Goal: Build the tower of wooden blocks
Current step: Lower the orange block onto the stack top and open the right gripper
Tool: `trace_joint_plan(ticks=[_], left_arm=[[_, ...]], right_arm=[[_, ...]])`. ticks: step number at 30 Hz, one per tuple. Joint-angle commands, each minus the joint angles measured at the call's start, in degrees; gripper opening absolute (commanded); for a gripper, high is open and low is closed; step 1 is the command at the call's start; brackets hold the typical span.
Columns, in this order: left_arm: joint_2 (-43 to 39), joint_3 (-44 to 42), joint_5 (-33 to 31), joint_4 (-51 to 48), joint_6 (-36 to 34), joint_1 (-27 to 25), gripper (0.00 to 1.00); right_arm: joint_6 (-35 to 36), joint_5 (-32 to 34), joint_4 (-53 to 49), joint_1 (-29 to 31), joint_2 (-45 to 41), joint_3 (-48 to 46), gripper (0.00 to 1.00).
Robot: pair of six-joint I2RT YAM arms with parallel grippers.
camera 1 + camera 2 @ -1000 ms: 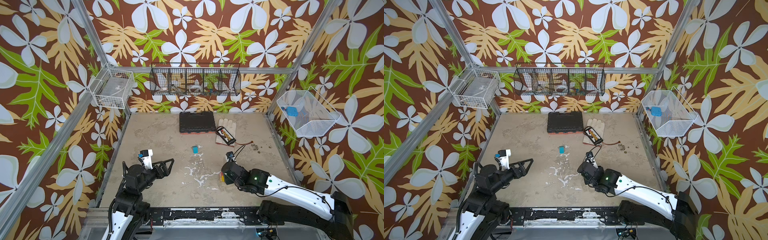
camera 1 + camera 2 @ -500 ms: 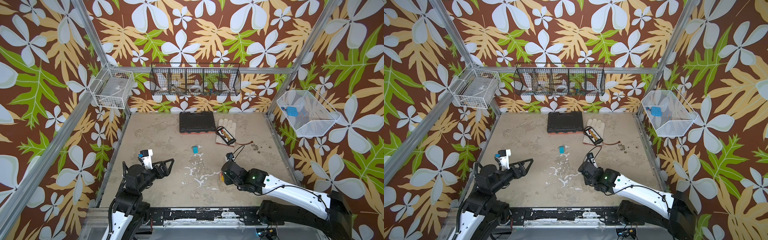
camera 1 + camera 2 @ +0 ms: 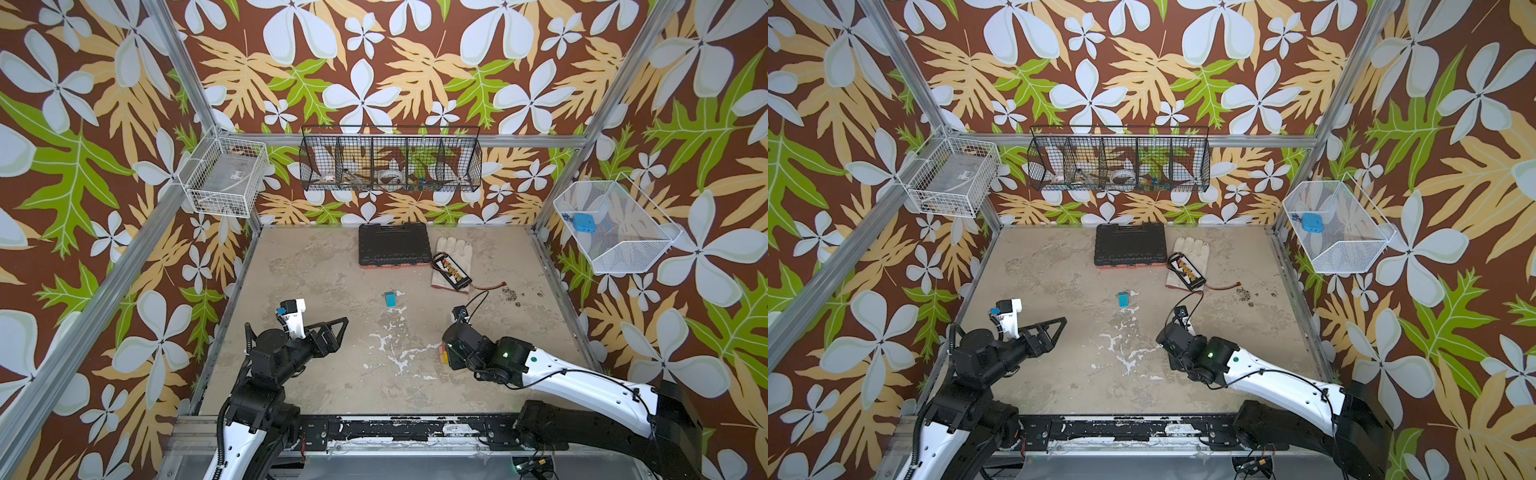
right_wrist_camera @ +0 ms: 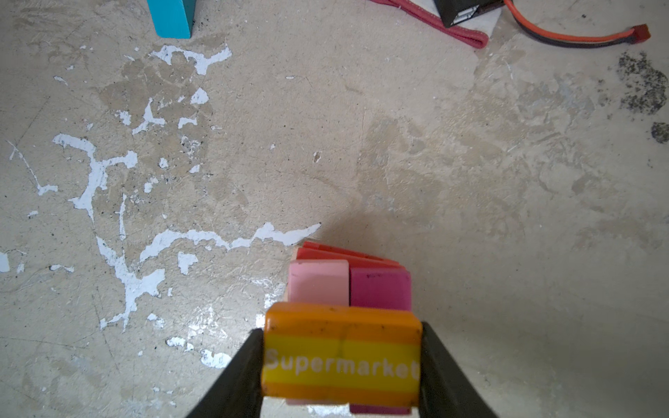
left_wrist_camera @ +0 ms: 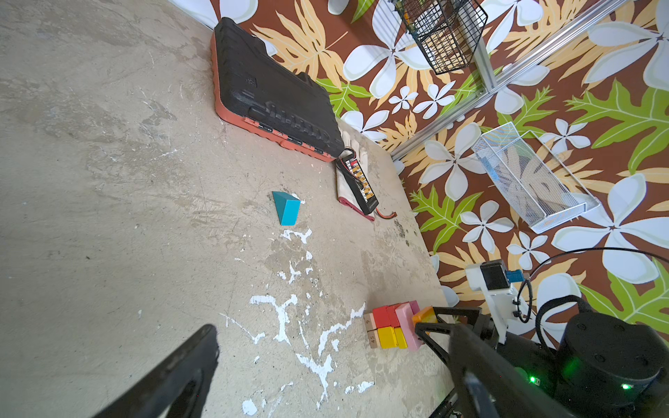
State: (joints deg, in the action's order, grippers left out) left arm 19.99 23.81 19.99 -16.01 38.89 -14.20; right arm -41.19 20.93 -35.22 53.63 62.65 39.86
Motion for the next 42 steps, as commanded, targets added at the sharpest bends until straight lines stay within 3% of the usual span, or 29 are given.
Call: trace_joint_plan(ticks=[1,10,20,36,42], left_arm=[[-0.10,-0.17,0.23,1.31,0.22,-0.04,1.00],[-0.21,-0.17,0.23,1.33,0.22,-0.04,1.00],[-0.30,-0.17,0.27,1.28,0.22,0.00,1.00],[-0.21,-0.26,0.16,1.34,0.30,0.02,1.00],[-0.22,-0.26,0.23,1.36,0.31,0.01,1.00]], right_arm=[[-0.65,0.40,-0.40,-0.18,-0.25,-0.34,0.52],[-0.69,-0.45,0.73,-0.38,1.68,-0.66,0.58],[-1.57,0.67,-0.48,-0.69,0.73,-0.66,0.76],[-1.55,0.96,-1.06,-1.16,-0.91,-0.25,0.77],[-0.02,2.08,-2.02,-1.18,-2.52,5.21,0.83]])
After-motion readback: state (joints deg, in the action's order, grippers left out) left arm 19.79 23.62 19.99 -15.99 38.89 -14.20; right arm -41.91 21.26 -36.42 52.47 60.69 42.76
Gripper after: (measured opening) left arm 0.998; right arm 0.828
